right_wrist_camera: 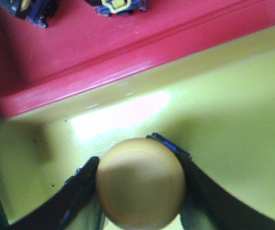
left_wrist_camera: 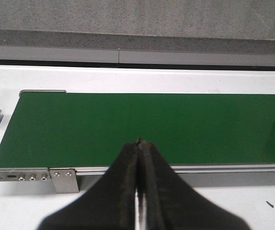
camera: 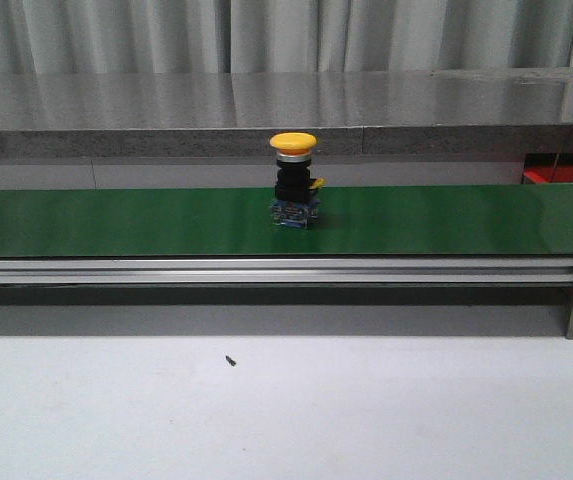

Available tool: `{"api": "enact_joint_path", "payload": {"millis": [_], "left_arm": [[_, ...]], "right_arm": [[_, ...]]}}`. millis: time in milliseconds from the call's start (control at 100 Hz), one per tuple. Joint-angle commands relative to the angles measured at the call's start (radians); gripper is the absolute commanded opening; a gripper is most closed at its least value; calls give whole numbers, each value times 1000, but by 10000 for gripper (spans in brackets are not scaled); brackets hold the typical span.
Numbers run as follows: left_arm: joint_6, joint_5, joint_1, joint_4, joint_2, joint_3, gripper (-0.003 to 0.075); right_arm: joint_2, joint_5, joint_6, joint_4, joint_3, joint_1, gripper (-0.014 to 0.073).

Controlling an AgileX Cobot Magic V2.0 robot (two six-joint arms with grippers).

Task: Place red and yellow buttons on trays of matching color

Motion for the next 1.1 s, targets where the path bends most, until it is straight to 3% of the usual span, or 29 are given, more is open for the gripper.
{"api": "enact_joint_path", "payload": {"millis": [0,160,360,480,730,1090], "left_arm": [[3,-61,-6,-33,4,-25,-20],[3,-61,-6,-33,4,-25,-20],[3,-61,-6,-33,4,-25,-20],[3,-61,-6,-33,4,-25,-20],[3,-61,-6,-33,4,-25,-20],[3,-61,-6,-33,4,-25,-20]], "right_arm": [[-47,-19,-4,24,-30,-6,387],[-63,-5,-4,29,-30,-6,479],[-152,1,-19,48,-32,4,479],[-245,22,-111,110,-32,45,479],[-337,97,-454,337,-32,253,479],[-293,28,-575,348,-32,525,479]]}}
